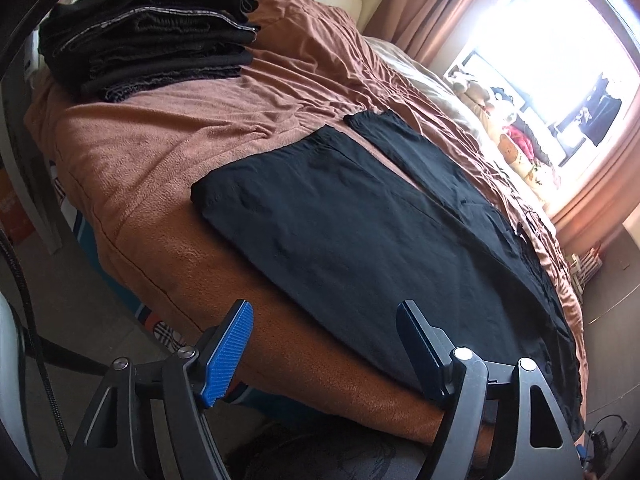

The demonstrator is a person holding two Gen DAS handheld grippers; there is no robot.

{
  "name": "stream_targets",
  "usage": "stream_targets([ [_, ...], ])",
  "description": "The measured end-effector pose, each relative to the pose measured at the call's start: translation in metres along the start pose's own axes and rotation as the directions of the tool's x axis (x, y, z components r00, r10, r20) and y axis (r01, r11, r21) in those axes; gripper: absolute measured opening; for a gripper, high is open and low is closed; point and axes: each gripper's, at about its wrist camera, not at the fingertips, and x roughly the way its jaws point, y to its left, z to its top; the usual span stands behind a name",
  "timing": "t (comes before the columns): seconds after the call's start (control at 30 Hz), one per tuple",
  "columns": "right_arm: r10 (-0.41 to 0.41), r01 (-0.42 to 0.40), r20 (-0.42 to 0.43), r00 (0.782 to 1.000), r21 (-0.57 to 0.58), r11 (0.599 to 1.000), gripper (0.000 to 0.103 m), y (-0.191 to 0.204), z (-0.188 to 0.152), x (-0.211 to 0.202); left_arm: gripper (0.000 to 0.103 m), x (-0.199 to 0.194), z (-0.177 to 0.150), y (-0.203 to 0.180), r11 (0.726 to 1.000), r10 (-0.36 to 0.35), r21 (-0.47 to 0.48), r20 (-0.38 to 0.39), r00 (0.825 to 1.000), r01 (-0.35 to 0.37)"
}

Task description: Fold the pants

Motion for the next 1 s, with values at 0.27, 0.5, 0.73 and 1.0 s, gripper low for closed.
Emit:
stream_targets([
  [0.27,0.033,-0.028,-0.063,0.997,0.073,0.997,0.09,-0.017,0.013,0.035,0.067,0.023,0.017,0.016,0.995,-0.032,-0.095,-0.012,0.999,0.03],
  [0.5,0.021,-0.012,-0.062,0.998,0.143,0.99,0.088,-0.041,0.026,0.042,0.036,0.034,0.038,0.032,0.986,0.025,-0.166,0.012,1.0,-0.023],
  [0.73,0.021,-0.015,-0.029,0.999,0.196,0.981,0.074,-0.056,0.033,0.049,0.011,0.027,0.051,0.045,0.978,0.059,-0.205,0.056,0.997,-0.047],
  [1.0,0.015,-0.015,0.0,1.0,0.271,0.962,0.064,-0.073,0.046,0.053,0.009,0.013,0.073,0.043,0.978,0.086,-0.199,0.118,0.989,-0.061],
])
